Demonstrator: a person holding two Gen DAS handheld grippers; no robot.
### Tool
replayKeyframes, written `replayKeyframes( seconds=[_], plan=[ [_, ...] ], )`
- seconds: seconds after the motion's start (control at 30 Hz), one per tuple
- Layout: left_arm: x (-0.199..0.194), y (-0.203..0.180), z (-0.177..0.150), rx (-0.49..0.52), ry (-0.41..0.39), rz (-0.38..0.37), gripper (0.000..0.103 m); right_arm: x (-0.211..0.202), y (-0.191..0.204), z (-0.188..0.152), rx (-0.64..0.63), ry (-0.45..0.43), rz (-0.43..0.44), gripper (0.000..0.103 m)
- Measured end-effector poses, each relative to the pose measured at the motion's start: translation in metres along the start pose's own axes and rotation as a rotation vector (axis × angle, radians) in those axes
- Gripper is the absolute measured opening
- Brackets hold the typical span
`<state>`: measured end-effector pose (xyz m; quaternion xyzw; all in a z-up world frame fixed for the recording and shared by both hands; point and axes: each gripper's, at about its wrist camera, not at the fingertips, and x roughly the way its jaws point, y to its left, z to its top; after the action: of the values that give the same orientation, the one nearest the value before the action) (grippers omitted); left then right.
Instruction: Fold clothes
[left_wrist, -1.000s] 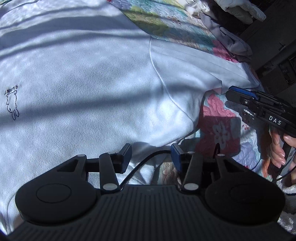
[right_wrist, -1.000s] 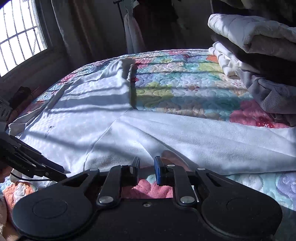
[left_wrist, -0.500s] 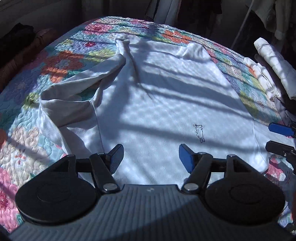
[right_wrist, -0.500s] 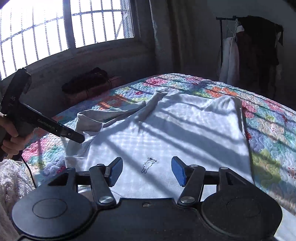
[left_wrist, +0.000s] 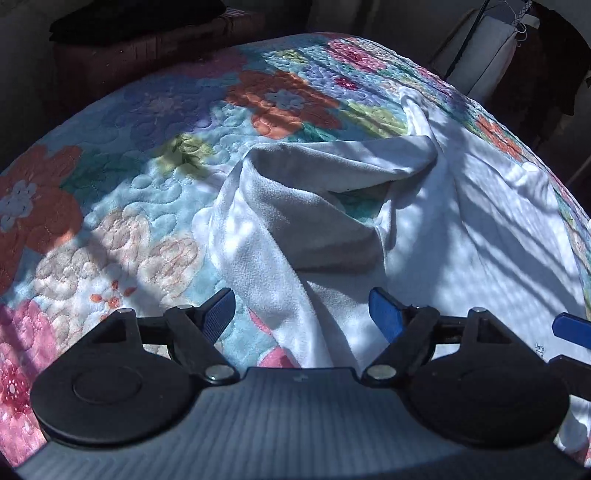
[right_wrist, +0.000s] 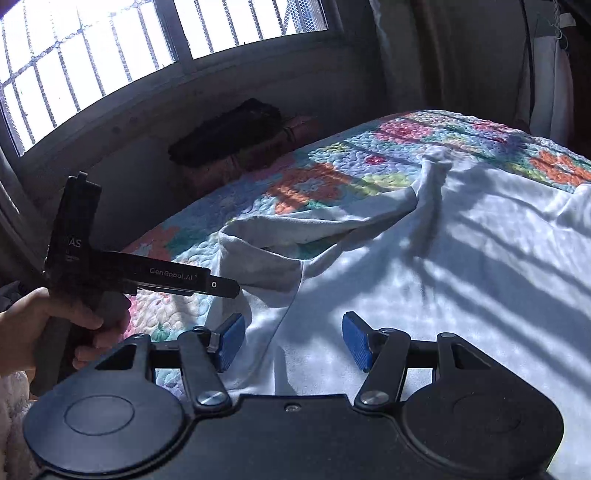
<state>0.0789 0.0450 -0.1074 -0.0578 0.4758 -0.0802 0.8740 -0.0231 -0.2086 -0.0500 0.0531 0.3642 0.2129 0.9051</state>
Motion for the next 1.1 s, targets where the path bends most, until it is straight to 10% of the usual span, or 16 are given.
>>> replayKeyframes(
  seconds=[0.1,0.23,0.77,0.93,0.97,1.03,1.1],
  plan=[
    [0.031,0.004,0.002,0.109,0.046,0.119,0.03,0.021,0.002,0.008,0.019,0.012,-0.022,0.064],
    [0.024,0.027,0.009,-0.02,0.014,0.061,0.006,0.041,0.001,0.011,0.069,0.023,-0.011,0.064],
    [-0.011,0.055,0.001,-0.138,-0.023,0.101,0.005,0.074,-0.007,-0.045,0.109,0.196,-0.038,0.065],
    [-0.005,0.046,0.004,-0.101,-0.113,0.082,0.053,0.076,0.005,-0.05,0.078,0.221,-0.019,0.073],
    [0.001,0.043,0.004,-0.082,-0.112,0.082,0.051,0.076,0.009,-0.05,0.059,0.223,-0.024,0.073],
    [0.011,0.04,0.007,-0.055,-0.083,0.073,0.003,0.076,0.014,-0.049,0.039,0.225,-0.027,0.073],
    [0.005,0.032,0.005,-0.017,-0.117,0.058,0.002,0.069,0.013,-0.044,0.067,0.213,0.005,0.072]
  ],
)
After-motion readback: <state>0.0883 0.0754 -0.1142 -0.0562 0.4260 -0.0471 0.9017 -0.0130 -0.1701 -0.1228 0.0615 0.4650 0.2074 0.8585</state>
